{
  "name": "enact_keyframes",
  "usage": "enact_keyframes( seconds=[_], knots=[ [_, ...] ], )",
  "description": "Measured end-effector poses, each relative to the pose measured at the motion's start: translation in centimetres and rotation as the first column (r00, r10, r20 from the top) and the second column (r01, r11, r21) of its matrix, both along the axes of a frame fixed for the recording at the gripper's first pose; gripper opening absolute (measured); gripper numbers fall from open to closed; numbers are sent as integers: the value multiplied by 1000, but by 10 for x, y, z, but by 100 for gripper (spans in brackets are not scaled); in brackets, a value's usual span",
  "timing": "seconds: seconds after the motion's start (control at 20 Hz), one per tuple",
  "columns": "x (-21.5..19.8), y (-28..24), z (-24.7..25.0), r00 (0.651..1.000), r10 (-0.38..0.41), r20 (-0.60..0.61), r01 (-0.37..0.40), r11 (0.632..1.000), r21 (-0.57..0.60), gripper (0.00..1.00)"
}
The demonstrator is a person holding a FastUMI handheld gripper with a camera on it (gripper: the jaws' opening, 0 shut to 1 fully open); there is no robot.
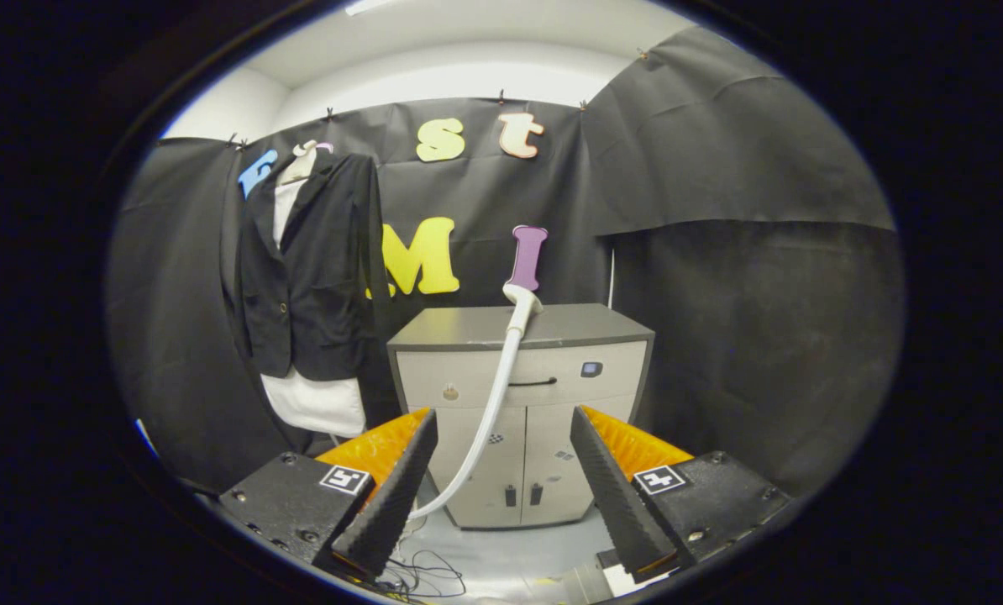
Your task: Iron the clothes twice with a garment steamer, once on the left side and once on the right side.
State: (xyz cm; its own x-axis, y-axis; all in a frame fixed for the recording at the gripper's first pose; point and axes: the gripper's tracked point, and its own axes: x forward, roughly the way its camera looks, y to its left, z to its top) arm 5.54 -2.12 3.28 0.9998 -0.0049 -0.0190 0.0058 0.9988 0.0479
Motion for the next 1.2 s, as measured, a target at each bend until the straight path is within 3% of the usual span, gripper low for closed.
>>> enact_keyframes(
  seconds=[0.35, 0.5, 0.85, 1.2],
  knots=[
    [98, -40, 37, 999, -1, -44, 2, 1000, 12, 99],
    [152, -47, 44, 996, 31, -83, -31, 1000, -3, 99],
    [273, -42, 49, 970, 139, -198, -136, 990, 30, 99],
    [358, -22, 56, 953, 188, -239, -185, 982, 37, 98]
  ],
)
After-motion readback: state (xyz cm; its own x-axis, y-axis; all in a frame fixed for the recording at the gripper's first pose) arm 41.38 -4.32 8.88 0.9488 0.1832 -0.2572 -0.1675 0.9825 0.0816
